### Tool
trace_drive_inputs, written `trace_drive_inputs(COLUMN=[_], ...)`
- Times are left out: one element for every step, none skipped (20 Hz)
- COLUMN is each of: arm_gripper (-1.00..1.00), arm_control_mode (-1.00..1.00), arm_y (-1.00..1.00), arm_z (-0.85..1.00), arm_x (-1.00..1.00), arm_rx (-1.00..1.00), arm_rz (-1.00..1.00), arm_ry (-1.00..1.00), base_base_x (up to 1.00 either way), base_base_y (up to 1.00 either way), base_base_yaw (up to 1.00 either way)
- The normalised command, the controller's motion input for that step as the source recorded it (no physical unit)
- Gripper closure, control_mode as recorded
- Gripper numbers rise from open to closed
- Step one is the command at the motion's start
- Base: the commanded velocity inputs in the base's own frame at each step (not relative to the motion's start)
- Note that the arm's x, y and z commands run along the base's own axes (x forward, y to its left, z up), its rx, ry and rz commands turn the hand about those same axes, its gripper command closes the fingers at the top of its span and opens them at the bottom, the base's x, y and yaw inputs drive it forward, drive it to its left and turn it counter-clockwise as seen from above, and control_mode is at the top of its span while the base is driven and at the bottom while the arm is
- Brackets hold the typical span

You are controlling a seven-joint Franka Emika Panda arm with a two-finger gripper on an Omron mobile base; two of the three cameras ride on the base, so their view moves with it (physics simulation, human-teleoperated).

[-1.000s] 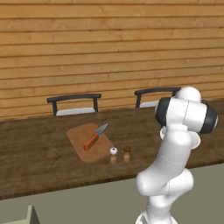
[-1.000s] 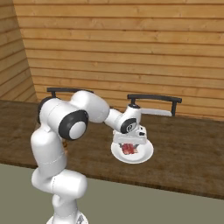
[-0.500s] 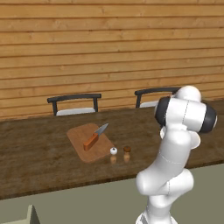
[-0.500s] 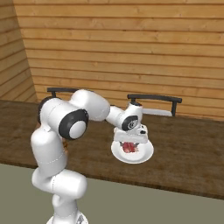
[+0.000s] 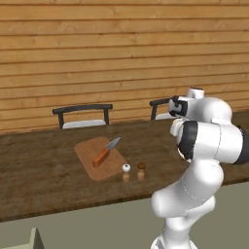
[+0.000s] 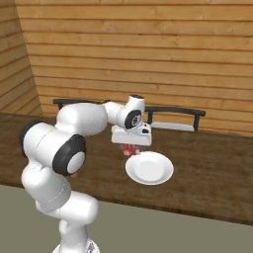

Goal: Pick up the knife from the drawer and place it on the cutting board. Then place the meat from the plate to the cutting board.

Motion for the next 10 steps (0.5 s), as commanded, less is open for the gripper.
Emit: trace_drive_inputs(arm_gripper=[1.00,1.00,1.00,1.00,1.00,1.00,1.00,1.00,1.00,1.00], arm_control_mode=[-1.00,-1.00,-1.00,-1.00,-1.00,-1.00,-1.00,-1.00,-1.00,-1.00], arm_y=[1.00,1.00,1.00,1.00,1.00,1.00,1.00,1.00,1.00,1.00], arm_z=[0.28,0.20,0.17,0.12,0.09,0.06,0.04,0.01,0.00,0.00], arm_x=[0.00,0.00,0.00,0.00,0.00,0.00,0.00,0.00,0.00,0.00], arm_rx=[-0.03,-0.04,-0.05,-0.05,-0.05,-0.05,-0.05,-0.05,-0.05,-0.05], arm_rz=[0.00,0.00,0.00,0.00,0.00,0.00,0.00,0.00,0.01,0.02], arm_ry=[0.02,0.05,0.06,0.10,0.12,0.14,0.14,0.13,0.12,0.12], base_base_x=[0.00,0.00,0.00,0.00,0.00,0.00,0.00,0.00,0.00,0.00], base_base_y=[0.00,0.00,0.00,0.00,0.00,0.00,0.00,0.00,0.00,0.00], base_base_yaw=[0.00,0.00,0.00,0.00,0.00,0.00,0.00,0.00,0.00,0.00])
